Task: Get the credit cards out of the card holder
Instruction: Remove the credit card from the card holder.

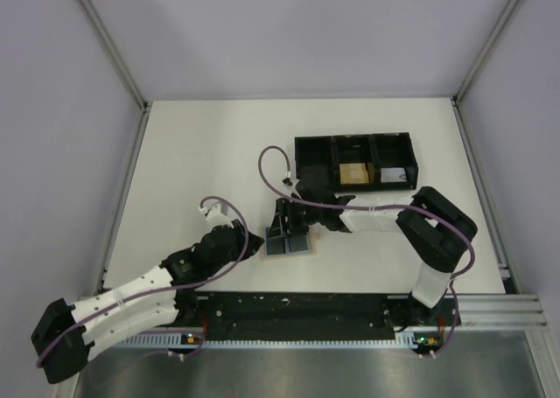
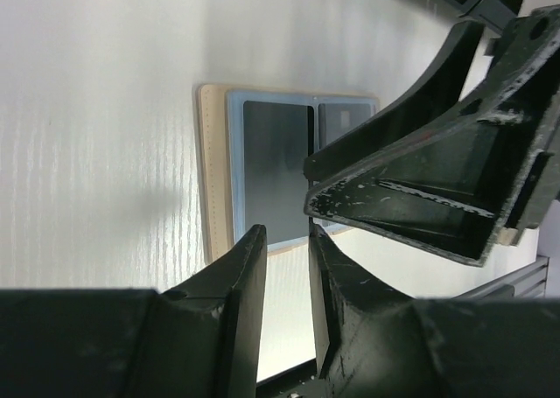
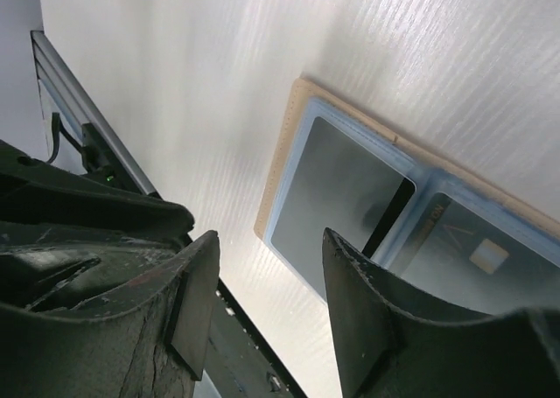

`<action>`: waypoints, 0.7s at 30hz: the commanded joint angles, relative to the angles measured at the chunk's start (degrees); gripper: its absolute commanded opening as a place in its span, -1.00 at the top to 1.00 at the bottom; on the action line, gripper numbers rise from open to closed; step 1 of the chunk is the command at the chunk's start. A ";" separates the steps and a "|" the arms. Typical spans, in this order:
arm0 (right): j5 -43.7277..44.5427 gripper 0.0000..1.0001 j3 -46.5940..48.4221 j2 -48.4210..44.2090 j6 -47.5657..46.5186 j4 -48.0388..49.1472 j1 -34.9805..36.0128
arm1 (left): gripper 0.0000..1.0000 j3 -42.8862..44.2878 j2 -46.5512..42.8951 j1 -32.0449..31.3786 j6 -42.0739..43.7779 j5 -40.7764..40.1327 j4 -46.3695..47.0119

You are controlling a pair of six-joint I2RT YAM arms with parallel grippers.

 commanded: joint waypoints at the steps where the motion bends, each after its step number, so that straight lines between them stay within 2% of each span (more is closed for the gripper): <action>1: 3.36 0.01 -1.49 -5.93 -0.64 0.07 -1.59 | 0.41 0.75 4.27 -0.08 2.71 0.59 7.62; 5: 1.60 0.05 -5.18 -6.46 0.94 3.22 -3.26 | 0.46 3.03 11.56 0.01 3.59 1.46 12.19; 11: 2.65 0.10 -7.73 -5.50 2.35 6.31 -3.70 | 0.57 6.37 22.20 2.03 4.82 1.90 13.86; 21: 1.33 0.21 -9.32 -2.16 3.06 11.14 -4.58 | 0.68 4.97 28.36 4.14 4.21 3.13 16.15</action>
